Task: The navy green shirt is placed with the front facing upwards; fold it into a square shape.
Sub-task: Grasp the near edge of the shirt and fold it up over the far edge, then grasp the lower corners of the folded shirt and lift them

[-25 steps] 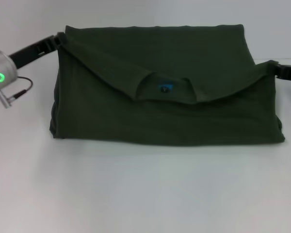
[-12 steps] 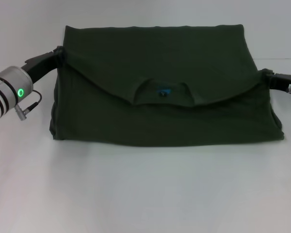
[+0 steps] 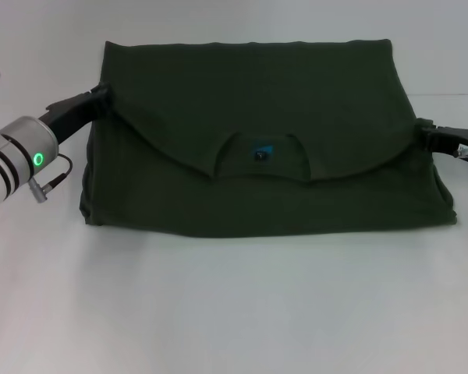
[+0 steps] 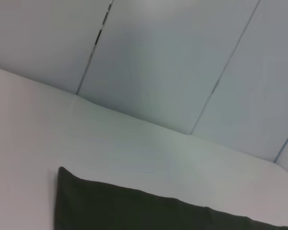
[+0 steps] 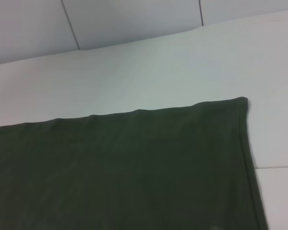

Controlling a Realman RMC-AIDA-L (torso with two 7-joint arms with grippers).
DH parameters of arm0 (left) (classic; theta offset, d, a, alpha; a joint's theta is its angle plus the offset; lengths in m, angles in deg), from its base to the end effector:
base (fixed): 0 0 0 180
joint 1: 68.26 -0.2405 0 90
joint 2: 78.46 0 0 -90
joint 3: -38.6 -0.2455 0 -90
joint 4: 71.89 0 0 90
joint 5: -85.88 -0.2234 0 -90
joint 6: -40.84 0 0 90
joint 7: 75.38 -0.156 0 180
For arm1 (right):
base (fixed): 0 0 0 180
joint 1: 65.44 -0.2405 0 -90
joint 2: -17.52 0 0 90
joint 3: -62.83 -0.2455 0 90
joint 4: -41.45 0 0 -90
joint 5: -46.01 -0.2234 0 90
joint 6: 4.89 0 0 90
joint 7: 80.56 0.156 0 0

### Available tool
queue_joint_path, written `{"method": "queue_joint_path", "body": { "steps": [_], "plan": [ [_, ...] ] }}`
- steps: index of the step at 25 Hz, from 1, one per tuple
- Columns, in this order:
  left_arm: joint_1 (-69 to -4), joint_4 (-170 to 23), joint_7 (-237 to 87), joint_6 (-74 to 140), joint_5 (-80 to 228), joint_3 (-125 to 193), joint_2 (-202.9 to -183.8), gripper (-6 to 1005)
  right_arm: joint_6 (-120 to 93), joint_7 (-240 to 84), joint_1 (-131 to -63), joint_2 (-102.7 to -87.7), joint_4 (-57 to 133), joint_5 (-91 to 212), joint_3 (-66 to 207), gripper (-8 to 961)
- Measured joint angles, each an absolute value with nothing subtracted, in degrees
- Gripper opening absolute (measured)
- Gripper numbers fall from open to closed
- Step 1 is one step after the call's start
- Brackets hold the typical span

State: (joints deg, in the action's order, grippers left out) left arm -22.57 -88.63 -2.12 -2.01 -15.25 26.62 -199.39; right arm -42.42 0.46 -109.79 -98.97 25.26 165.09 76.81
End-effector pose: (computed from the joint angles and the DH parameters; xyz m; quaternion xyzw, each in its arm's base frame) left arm -0.2796 0.4552 -0.0083 -0.7171 -0.4466 -0.3106 0.4357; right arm 0.3233 0.4465 0.0041 -0.7580 0.4457 0.1751 0.4428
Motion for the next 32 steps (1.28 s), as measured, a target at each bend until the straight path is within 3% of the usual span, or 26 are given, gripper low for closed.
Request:
{"method": "queue_joint_path", "body": {
  "steps": [6, 9, 11, 14, 19, 25, 32],
  "plan": [
    [-23.89, -91.08, 1.46, -2.53, -15.57, 25.14, -199.22, 115, -43.90, 0.47, -109.08, -98.87, 24.36, 165.09, 76.75, 116],
    [-25.22, -94.04, 4.36, -3.23, -15.45, 24.10, -199.41, 242, -45.17, 0.63, -108.47, -98.79, 23.04, 165.10, 76.57, 371],
    [-26.15, -96.10, 6.34, -4.16, -15.24, 23.37, -199.57, 326, -47.04, 1.30, -107.81, -98.89, 21.36, 165.10, 76.48, 416],
    [-27.34, -98.11, 8.42, -5.83, -15.18, 22.56, -199.65, 563, -51.53, 3.60, -106.42, -98.92, 18.71, 164.20, 76.54, 483],
    [-28.40, -100.05, 9.81, -6.87, -15.16, 22.06, -199.95, 790, -56.76, 7.51, -104.39, -98.36, 15.48, 162.51, 76.81, 596],
    [-30.37, -101.74, 10.83, -12.11, -15.92, 20.83, -200.06, 787, -63.42, 15.87, -102.09, -97.67, 10.68, 164.04, 81.34, 759],
    [-36.39, -107.42, 15.69, -22.21, -16.21, 13.83, -200.38, 783, -74.23, 27.26, -98.43, -94.33, 7.54, 164.45, 88.12, 756]
  ]
}}
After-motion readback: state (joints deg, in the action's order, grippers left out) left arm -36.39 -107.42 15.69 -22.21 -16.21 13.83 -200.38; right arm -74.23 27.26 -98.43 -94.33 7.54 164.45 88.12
